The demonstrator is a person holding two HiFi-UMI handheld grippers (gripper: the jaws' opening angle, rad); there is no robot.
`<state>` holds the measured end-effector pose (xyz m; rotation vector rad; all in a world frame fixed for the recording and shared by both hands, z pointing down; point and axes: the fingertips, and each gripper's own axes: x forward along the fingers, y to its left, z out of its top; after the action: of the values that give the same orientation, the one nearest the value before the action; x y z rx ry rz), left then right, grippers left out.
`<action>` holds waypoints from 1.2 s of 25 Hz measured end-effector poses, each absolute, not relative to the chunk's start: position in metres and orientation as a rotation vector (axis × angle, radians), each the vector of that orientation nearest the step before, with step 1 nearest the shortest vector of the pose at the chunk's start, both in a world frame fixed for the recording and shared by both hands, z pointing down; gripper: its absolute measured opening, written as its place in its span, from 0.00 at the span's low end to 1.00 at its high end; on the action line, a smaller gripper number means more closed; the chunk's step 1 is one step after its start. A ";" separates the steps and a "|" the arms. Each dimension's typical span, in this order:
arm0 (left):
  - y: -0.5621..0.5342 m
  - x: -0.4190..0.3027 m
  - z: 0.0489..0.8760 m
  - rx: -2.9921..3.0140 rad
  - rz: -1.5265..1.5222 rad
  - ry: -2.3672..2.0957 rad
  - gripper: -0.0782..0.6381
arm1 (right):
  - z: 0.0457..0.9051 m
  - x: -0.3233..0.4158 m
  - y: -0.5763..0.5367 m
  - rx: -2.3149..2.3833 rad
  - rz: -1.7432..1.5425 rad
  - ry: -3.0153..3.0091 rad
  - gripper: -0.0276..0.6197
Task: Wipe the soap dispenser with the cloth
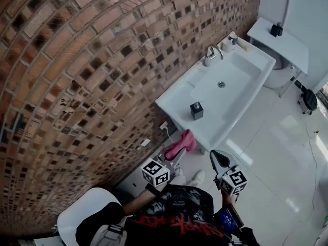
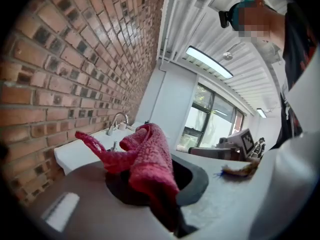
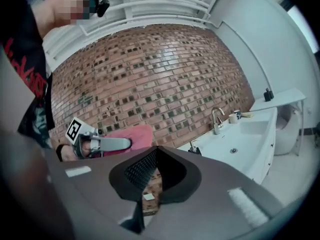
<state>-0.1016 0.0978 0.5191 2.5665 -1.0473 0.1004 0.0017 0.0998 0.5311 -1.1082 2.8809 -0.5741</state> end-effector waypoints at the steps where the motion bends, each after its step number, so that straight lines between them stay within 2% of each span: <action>1: 0.090 -0.105 0.527 2.541 0.134 -1.094 0.18 | 0.544 0.000 0.094 -1.113 -0.565 2.921 0.05; 2: 0.082 -0.109 0.535 2.527 0.181 -1.137 0.18 | 0.559 -0.001 0.087 -1.131 -0.573 2.951 0.09; 4: 0.063 -0.116 0.544 2.526 0.258 -1.184 0.18 | 0.587 -0.003 0.067 -1.197 -0.615 2.980 0.27; 5: 0.052 -0.117 0.544 2.528 0.267 -1.187 0.18 | 0.599 -0.004 0.056 -1.237 -0.633 2.990 0.31; 13: -0.031 -0.146 0.548 2.564 0.151 -1.084 0.18 | 0.656 -0.037 -0.019 -1.500 -0.738 2.971 0.43; 20: -0.090 -0.194 0.549 2.487 0.043 -1.073 0.18 | 0.688 -0.093 -0.095 -1.625 -0.775 3.124 0.46; 23: -0.104 -0.218 0.546 2.470 -0.028 -1.152 0.18 | 0.719 -0.099 -0.123 -1.727 -0.770 3.201 0.61; 24: -0.108 -0.225 0.544 2.462 -0.052 -1.181 0.18 | 0.729 -0.099 -0.132 -1.750 -0.788 3.214 0.61; 29: -0.123 -0.248 0.547 2.384 -0.116 -1.247 0.18 | 0.810 -0.102 -0.144 -1.698 -1.185 3.284 0.63; 30: -0.125 -0.250 0.547 2.370 -0.131 -1.249 0.18 | 0.819 -0.104 -0.146 -1.678 -1.213 3.311 0.61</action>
<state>-0.2498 -0.1255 0.5474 2.3696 -1.2488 -0.1314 -0.1040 -0.1461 0.8193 -1.6783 3.3112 -1.2125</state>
